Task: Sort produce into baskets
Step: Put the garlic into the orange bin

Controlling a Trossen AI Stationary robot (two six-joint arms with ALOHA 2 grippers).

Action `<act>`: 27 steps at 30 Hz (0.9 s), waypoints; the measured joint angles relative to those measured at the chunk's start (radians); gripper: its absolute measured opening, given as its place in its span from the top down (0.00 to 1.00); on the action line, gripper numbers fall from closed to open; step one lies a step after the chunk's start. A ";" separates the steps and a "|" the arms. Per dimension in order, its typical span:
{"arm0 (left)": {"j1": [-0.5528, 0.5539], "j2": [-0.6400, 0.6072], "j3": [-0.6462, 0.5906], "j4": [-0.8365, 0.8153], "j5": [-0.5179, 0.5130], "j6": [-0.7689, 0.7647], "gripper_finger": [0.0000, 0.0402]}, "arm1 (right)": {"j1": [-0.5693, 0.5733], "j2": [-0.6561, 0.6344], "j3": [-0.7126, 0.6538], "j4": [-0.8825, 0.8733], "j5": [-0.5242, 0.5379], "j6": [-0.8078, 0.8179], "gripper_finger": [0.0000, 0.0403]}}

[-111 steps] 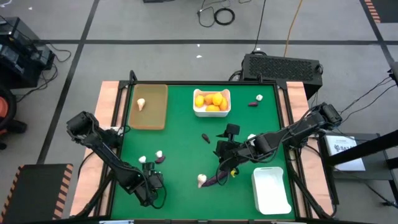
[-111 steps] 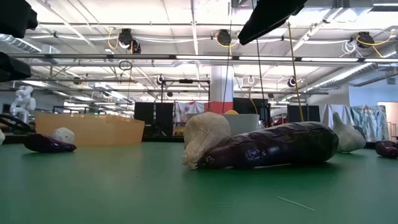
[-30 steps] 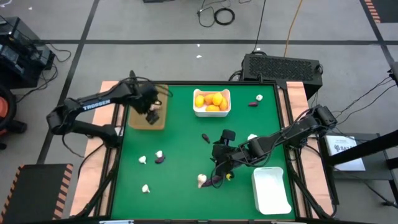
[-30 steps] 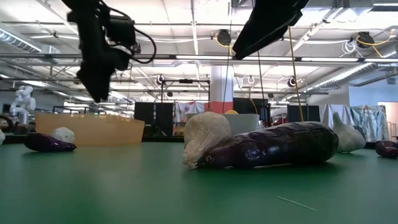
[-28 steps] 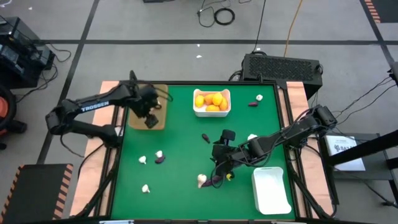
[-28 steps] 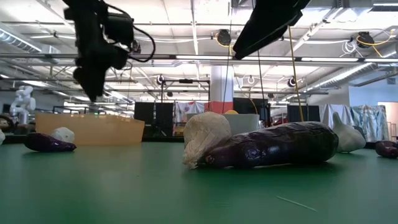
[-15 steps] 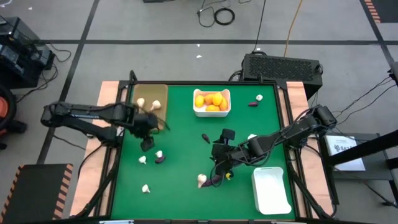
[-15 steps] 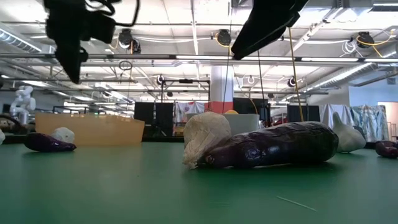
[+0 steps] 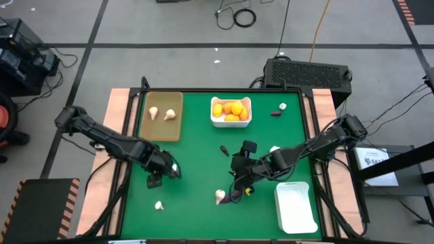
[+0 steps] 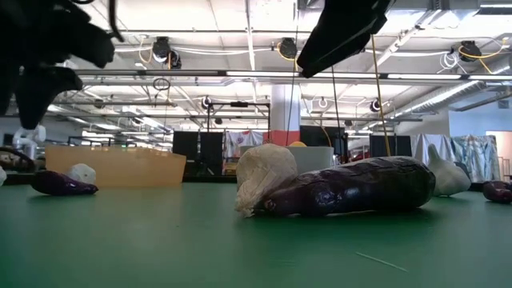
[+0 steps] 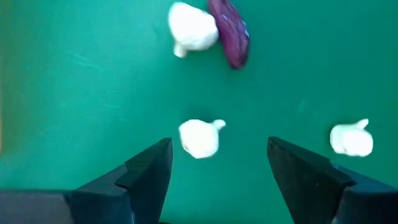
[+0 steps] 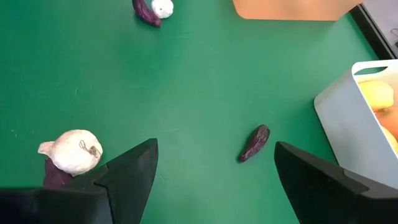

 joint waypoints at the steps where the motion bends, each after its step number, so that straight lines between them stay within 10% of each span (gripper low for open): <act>1: -0.012 0.013 0.000 0.006 0.000 0.000 0.33 | 0.000 0.000 0.000 0.000 0.000 0.000 0.22; 27: -0.070 0.316 0.000 -0.016 -0.022 0.001 0.33 | 0.000 0.000 0.000 0.000 0.001 -0.018 0.22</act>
